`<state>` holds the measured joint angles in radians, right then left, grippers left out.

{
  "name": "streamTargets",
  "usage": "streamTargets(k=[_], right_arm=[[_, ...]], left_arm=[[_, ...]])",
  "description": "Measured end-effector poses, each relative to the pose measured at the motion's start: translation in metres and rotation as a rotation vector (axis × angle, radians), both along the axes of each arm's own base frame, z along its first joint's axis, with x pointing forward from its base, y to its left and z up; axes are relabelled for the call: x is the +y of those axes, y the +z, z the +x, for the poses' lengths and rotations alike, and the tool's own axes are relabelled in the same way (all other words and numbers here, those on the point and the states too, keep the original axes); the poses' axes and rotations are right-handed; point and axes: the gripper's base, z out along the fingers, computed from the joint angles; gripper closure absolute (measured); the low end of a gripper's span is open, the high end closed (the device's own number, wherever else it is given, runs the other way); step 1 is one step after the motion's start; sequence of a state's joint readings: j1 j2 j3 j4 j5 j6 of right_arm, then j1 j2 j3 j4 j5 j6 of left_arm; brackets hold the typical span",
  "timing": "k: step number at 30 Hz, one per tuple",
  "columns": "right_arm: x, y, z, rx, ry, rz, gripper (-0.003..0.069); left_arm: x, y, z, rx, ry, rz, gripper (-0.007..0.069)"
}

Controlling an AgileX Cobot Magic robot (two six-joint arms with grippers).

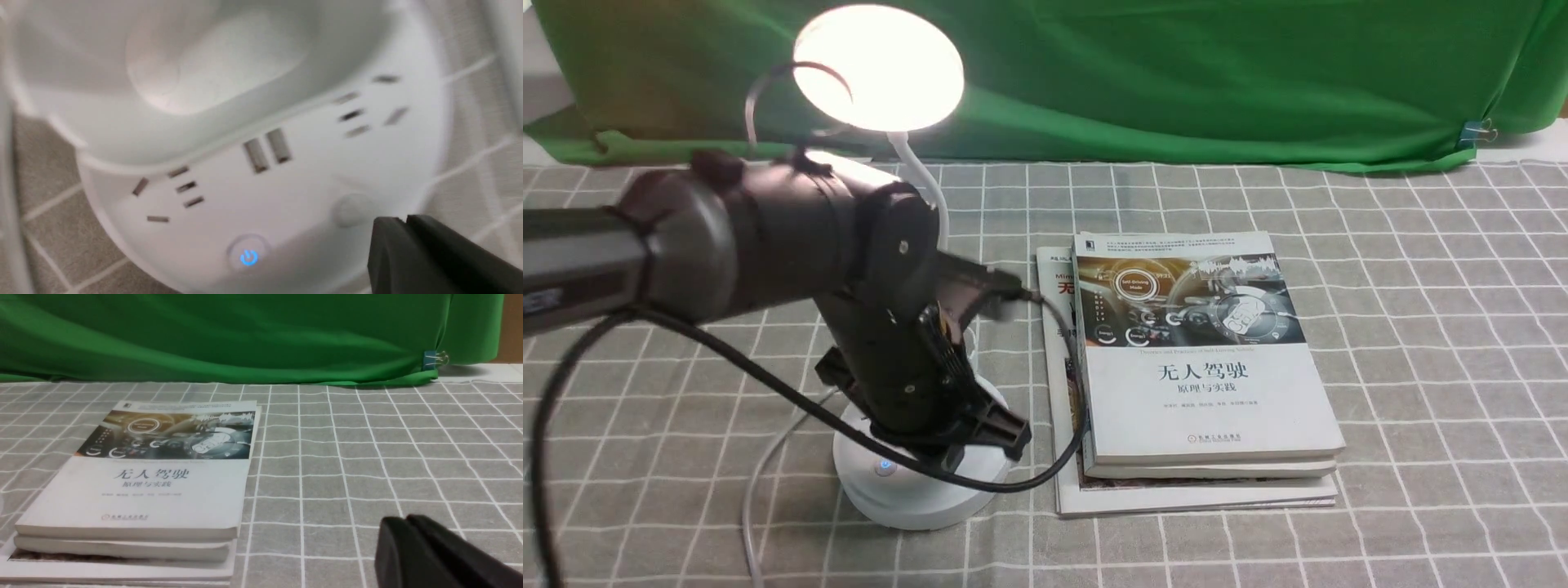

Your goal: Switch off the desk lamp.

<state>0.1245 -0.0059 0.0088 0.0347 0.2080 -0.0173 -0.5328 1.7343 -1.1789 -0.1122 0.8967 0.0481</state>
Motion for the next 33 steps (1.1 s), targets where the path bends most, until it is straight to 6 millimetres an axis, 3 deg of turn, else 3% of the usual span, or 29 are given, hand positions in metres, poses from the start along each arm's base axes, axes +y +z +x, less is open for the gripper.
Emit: streamTargets(k=[4,14,21,30,33], right_arm=[[0.000,0.000,0.000,0.000,0.000,0.000,0.0622],[0.000,0.000,0.000,0.000,0.000,0.000,0.0622],[0.000,0.000,0.000,0.000,0.000,0.000,0.0622],[0.000,0.000,0.000,0.000,0.000,0.000,0.0622],[0.000,0.000,0.000,0.000,0.000,0.000,0.0622]], left_arm=[[0.000,0.007,0.000,-0.034,0.006,-0.021,0.0606],[-0.005,-0.029,0.008,0.055,0.011,0.031,0.0606],[-0.005,-0.027,0.009,0.046,0.013,0.026,0.0606],[0.013,0.026,-0.026,-0.056,0.029,-0.072,0.0606],[0.032,0.049,-0.058,-0.167,0.036,-0.136,0.0606]])
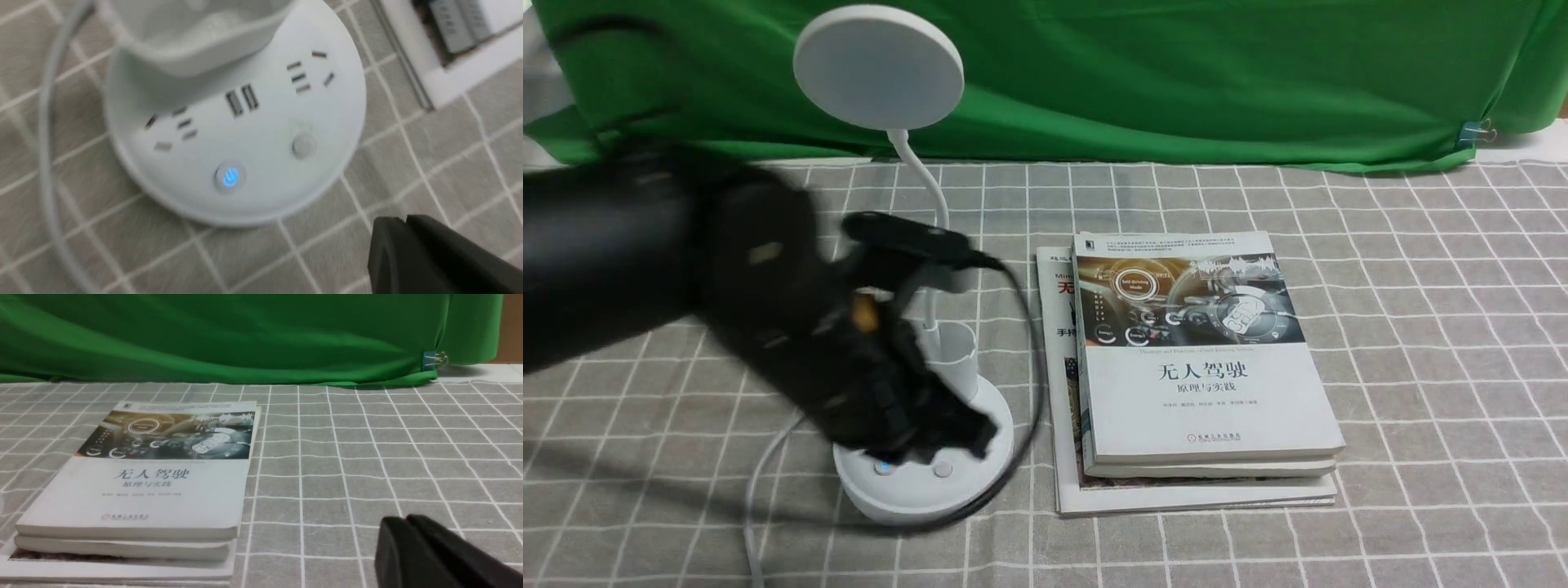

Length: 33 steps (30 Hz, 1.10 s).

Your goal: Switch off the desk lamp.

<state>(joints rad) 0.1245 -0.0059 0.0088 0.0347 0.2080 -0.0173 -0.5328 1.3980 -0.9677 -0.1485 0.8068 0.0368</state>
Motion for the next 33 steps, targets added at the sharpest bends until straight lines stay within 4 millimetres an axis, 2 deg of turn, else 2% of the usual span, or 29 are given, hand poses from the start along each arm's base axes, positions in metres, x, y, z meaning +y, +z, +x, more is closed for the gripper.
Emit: streamTargets(k=[2,3,7,15,29,33], right_arm=[[0.000,0.000,0.000,0.000,0.000,0.000,0.0622],[0.000,0.000,0.000,0.000,0.000,0.000,0.0622],[0.000,0.000,0.000,0.000,0.000,0.000,0.0622],[0.000,0.000,0.000,0.000,0.000,0.000,0.0622],[0.000,0.000,0.000,0.000,0.000,0.000,0.0622],[0.000,0.000,0.000,0.000,0.000,0.000,0.0624]], left_arm=[[0.015,0.006,-0.025,-0.083,0.010,-0.045,0.0606],[0.018,0.009,-0.028,-0.102,0.011,-0.056,0.0606],[0.042,0.014,-0.066,-0.331,0.041,-0.180,0.0606],[0.068,0.016,-0.102,-0.637,0.035,-0.289,0.0606],[0.077,0.017,-0.110,-0.827,-0.004,-0.287,0.0606],[0.098,0.008,-0.122,-0.953,0.071,-0.251,0.0606]])
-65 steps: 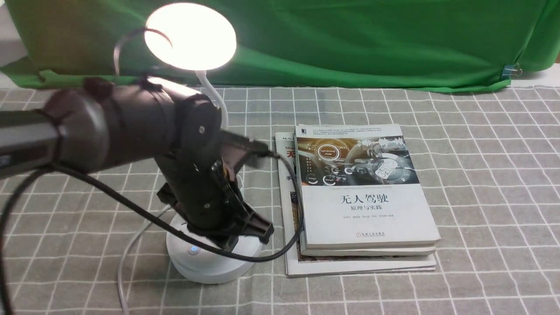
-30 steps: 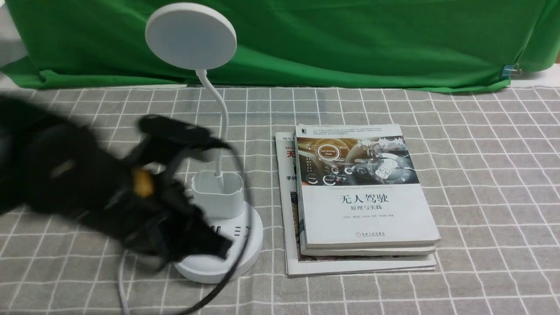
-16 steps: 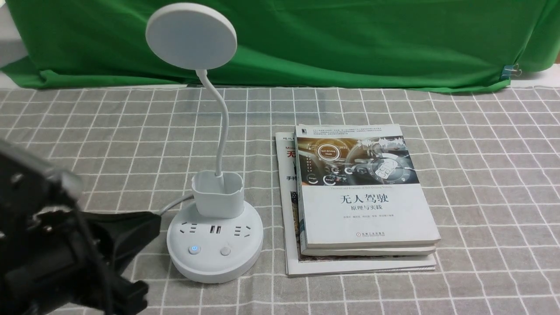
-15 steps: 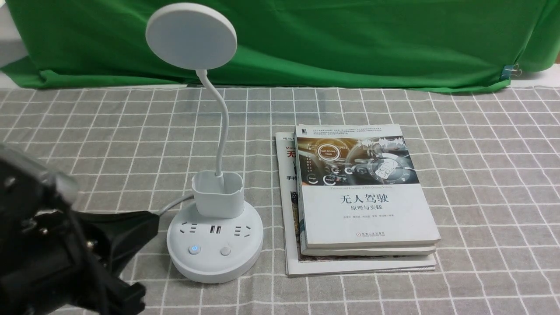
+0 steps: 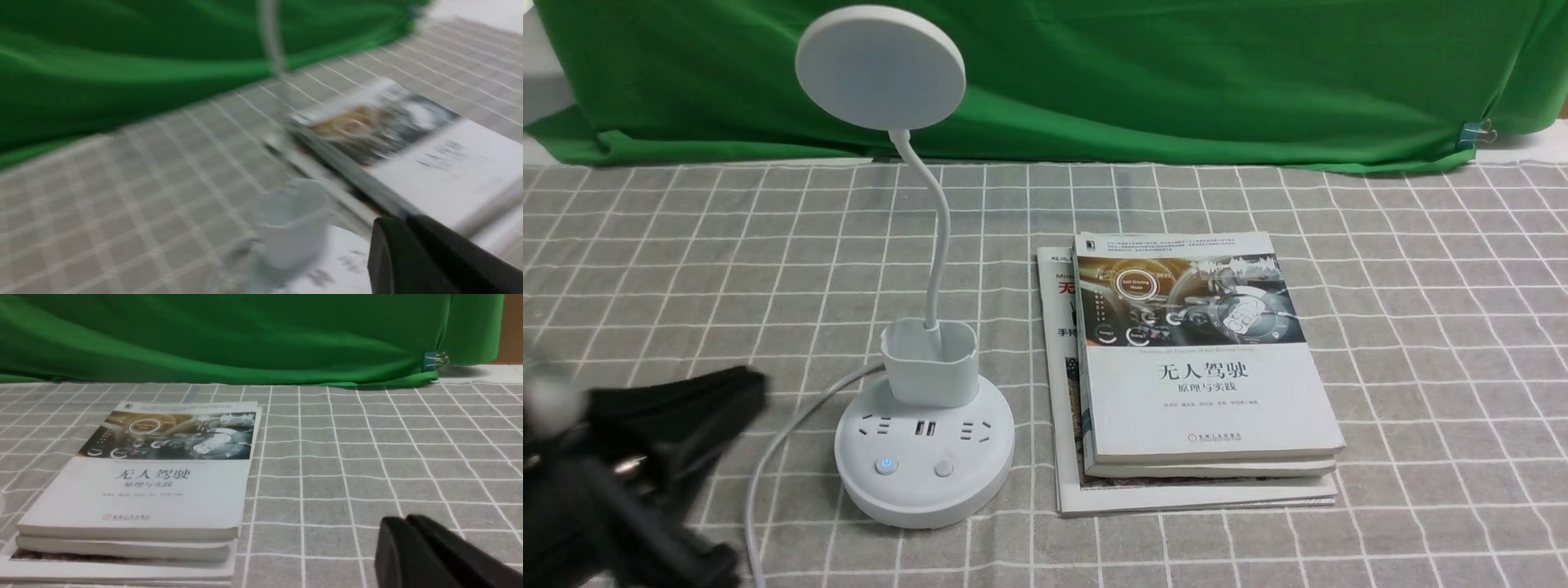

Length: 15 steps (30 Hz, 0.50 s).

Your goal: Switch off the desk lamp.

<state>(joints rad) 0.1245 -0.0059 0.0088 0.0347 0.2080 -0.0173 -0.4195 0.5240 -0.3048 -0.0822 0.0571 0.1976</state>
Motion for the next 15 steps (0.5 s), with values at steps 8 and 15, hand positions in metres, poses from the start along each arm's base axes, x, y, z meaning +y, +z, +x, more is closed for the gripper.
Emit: streamTargets(k=[8,15], right_arm=[[0.000,0.000,0.000,0.000,0.000,0.000,0.0624],[0.000,0.000,0.000,0.000,0.000,0.000,0.0624]], left_arm=[[0.042,-0.040,-0.029,-0.077,0.352,-0.045,0.0606],[0.049,-0.072,-0.046,-0.078,0.470,-0.098,0.0606]])
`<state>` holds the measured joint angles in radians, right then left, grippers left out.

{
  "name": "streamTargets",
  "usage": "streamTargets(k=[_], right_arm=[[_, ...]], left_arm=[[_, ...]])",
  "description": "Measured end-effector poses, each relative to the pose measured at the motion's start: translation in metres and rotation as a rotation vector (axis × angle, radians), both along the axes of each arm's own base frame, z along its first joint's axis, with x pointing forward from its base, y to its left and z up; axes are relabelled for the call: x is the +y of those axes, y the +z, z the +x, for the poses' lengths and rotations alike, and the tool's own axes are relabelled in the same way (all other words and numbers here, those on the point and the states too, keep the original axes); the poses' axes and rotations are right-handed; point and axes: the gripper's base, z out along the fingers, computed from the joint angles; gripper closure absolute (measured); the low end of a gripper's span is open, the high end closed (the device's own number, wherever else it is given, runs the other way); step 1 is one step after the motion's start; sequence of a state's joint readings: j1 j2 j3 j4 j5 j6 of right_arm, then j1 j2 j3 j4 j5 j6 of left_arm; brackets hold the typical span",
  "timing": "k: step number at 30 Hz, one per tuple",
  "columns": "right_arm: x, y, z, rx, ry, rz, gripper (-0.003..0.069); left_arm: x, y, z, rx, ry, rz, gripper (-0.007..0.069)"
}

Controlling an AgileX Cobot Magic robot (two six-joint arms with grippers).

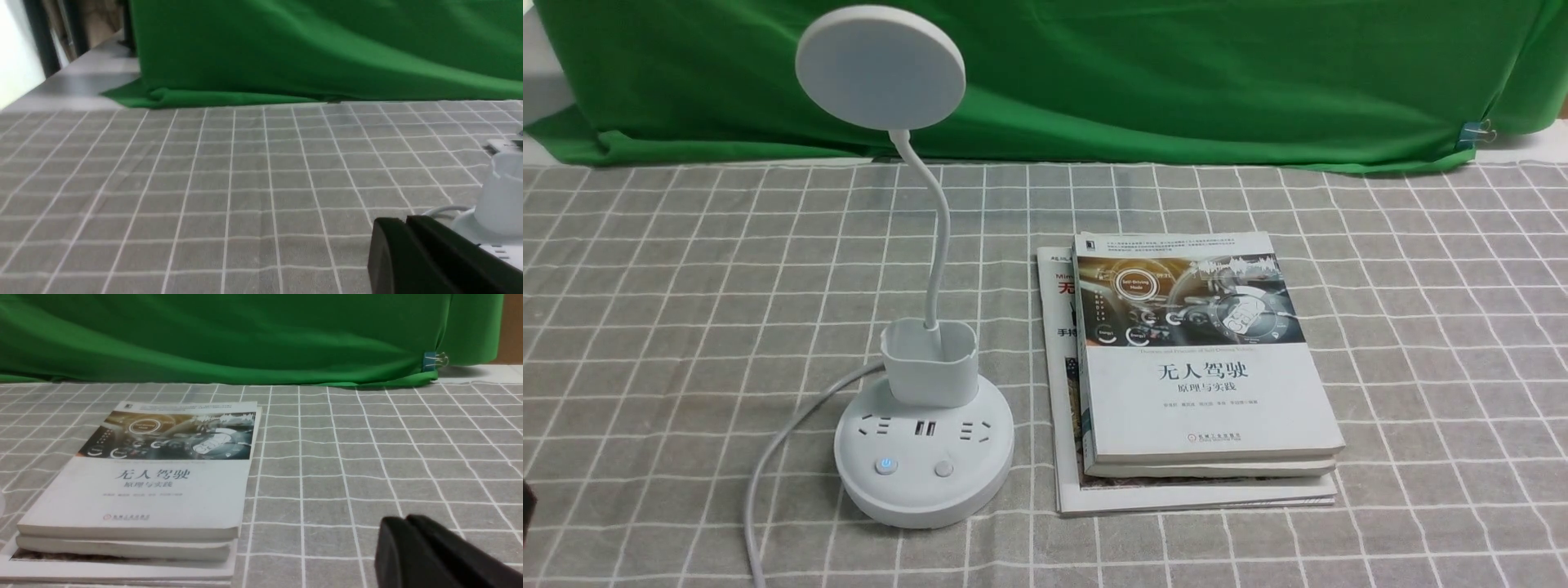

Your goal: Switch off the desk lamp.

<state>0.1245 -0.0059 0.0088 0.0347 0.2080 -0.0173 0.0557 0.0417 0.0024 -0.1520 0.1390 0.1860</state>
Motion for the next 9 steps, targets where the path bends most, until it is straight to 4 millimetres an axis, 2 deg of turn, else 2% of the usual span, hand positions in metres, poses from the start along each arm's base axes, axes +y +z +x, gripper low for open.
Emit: streamTargets(k=[3,9], right_arm=[[0.0000,0.0003,0.0000,-0.003,0.000,0.000,0.0624],[0.0000,0.0000,0.0000,0.000,0.000,0.000,0.0624]], left_arm=[[-0.0014,-0.0079,-0.0037,0.061,-0.007,-0.040,0.0606],[-0.0017,-0.0092,-0.0042,0.072,-0.009,-0.045,0.0606]])
